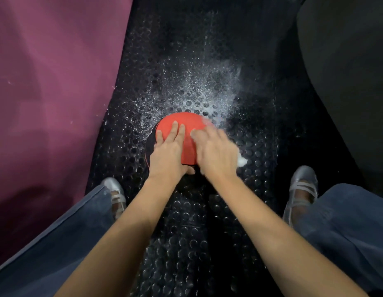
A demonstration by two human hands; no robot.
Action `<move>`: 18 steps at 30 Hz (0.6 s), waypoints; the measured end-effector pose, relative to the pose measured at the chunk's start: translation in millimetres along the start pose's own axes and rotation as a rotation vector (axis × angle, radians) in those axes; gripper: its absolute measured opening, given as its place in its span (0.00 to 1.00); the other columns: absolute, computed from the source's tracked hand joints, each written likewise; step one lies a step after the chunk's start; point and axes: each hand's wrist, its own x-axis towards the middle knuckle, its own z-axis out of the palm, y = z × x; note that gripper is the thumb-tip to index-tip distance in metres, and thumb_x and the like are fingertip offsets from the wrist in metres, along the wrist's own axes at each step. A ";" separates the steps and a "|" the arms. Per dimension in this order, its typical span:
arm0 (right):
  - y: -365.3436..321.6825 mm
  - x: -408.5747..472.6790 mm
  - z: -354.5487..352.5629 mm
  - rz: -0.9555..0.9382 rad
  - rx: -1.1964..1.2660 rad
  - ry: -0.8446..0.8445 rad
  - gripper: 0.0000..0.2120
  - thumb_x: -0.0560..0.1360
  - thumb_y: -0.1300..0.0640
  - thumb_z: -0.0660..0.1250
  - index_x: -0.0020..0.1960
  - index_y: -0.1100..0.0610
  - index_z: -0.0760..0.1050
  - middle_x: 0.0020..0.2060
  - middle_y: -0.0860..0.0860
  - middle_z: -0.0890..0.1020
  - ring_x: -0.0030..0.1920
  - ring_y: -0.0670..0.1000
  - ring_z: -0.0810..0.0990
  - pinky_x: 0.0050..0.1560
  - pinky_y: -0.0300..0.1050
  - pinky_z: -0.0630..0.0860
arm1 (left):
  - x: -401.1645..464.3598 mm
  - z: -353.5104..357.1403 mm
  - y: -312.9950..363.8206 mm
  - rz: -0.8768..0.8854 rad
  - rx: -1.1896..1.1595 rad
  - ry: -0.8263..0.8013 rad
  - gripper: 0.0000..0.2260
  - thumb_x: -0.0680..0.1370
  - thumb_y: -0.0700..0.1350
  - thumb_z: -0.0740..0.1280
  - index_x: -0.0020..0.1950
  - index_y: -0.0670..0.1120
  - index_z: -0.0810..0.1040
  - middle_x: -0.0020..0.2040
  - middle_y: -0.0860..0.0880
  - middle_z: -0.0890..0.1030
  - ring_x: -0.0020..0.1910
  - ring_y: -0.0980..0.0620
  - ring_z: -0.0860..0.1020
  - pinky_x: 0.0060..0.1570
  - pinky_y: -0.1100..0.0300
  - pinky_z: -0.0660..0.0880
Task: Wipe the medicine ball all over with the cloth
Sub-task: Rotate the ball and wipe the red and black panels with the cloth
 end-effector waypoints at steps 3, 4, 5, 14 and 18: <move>4.3 -3.1 -3.9 -0.102 -0.016 -0.027 0.07 0.75 0.55 0.64 0.48 0.51 0.81 0.44 0.51 0.81 0.40 0.55 0.79 0.27 0.43 0.70 | -4.9 0.9 -0.9 0.013 -0.002 0.005 0.53 0.68 0.52 0.77 0.80 0.50 0.42 0.80 0.54 0.43 0.78 0.40 0.44 0.74 0.48 0.56; 7.6 8.0 -5.1 -0.045 -0.008 -0.069 0.11 0.77 0.54 0.59 0.51 0.50 0.80 0.49 0.52 0.81 0.45 0.55 0.79 0.31 0.44 0.72 | -7.5 2.4 -0.4 0.020 0.005 0.007 0.53 0.68 0.52 0.77 0.80 0.50 0.42 0.80 0.54 0.43 0.78 0.40 0.44 0.73 0.48 0.57; 10.8 21.5 -7.6 0.035 0.002 -0.112 0.13 0.80 0.52 0.56 0.56 0.50 0.79 0.54 0.52 0.80 0.50 0.55 0.78 0.35 0.46 0.73 | -9.2 3.8 0.7 0.025 0.009 0.013 0.53 0.68 0.52 0.77 0.80 0.50 0.42 0.80 0.55 0.42 0.78 0.41 0.44 0.73 0.48 0.58; 10.3 11.8 -7.8 -0.059 -0.014 -0.097 0.08 0.77 0.56 0.63 0.52 0.52 0.81 0.47 0.53 0.81 0.44 0.56 0.79 0.30 0.44 0.69 | -13.3 5.4 -3.5 0.050 -0.023 0.007 0.53 0.68 0.50 0.77 0.80 0.51 0.42 0.80 0.56 0.42 0.78 0.42 0.42 0.74 0.48 0.58; 20.1 31.8 -2.2 0.105 -0.027 -0.169 0.15 0.82 0.50 0.54 0.63 0.50 0.75 0.58 0.50 0.77 0.56 0.53 0.75 0.40 0.44 0.66 | -13.4 3.1 -3.9 0.061 -0.006 0.006 0.54 0.67 0.51 0.78 0.80 0.52 0.42 0.80 0.57 0.42 0.78 0.43 0.42 0.72 0.48 0.60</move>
